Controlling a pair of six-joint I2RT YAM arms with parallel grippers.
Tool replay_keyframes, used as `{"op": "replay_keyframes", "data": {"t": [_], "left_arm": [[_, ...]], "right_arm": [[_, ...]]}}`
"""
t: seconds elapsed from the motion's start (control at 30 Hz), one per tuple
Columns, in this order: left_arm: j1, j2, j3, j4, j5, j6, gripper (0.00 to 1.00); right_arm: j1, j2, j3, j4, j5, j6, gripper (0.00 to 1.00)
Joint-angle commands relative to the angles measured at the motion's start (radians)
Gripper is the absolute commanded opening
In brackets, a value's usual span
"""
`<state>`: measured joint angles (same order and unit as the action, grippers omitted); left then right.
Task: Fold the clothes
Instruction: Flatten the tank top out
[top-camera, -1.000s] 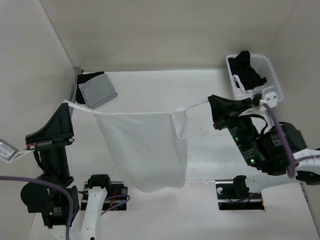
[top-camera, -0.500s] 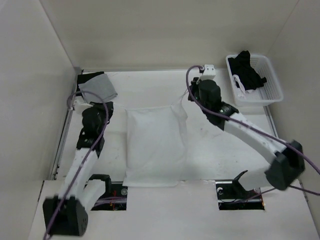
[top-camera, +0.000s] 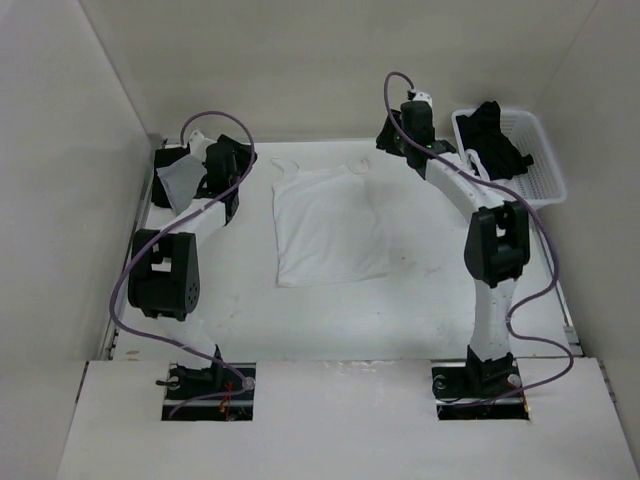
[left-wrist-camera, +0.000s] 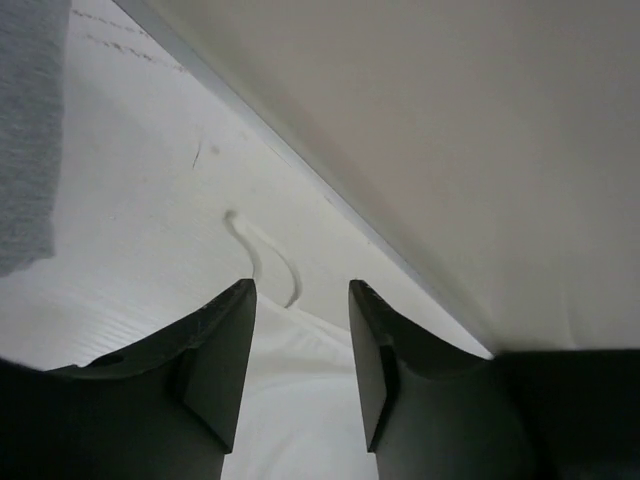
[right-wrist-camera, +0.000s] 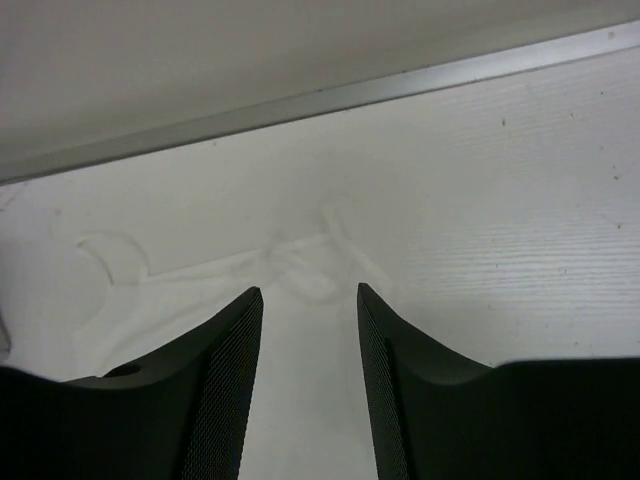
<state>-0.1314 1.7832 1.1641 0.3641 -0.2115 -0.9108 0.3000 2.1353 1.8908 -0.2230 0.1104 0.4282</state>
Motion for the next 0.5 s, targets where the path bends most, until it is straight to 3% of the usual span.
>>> {"op": "replay_keyframes", "data": {"t": [0.0, 0.07, 0.17, 0.23, 0.3, 0.37, 0.47], "left_arm": [[-0.001, -0.109, -0.05, 0.062, 0.012, 0.038, 0.43], [-0.026, -0.206, -0.183, 0.064, 0.0, 0.038, 0.42], [-0.13, -0.377, -0.438, 0.062, -0.07, 0.042, 0.32], [-0.188, -0.463, -0.559, 0.035, -0.115, 0.058, 0.23], [-0.236, -0.553, -0.657, -0.055, -0.126, 0.073, 0.16], [-0.257, -0.646, -0.737, -0.158, -0.112, 0.061, 0.16], [-0.277, -0.758, -0.806, -0.256, -0.019, 0.044, 0.27]], "right_arm": [[0.023, -0.18, -0.103, 0.048, -0.041, 0.052, 0.48], [0.043, -0.315, -0.333, 0.153, -0.037, 0.087, 0.44], [0.102, -0.507, -0.681, 0.322, -0.026, 0.186, 0.15], [0.139, -0.587, -0.836, 0.393, -0.034, 0.231, 0.04], [0.184, -0.661, -0.97, 0.439, -0.032, 0.267, 0.03], [0.225, -0.721, -1.054, 0.447, -0.025, 0.274, 0.04], [0.27, -0.8, -1.139, 0.444, -0.014, 0.274, 0.09]]}}
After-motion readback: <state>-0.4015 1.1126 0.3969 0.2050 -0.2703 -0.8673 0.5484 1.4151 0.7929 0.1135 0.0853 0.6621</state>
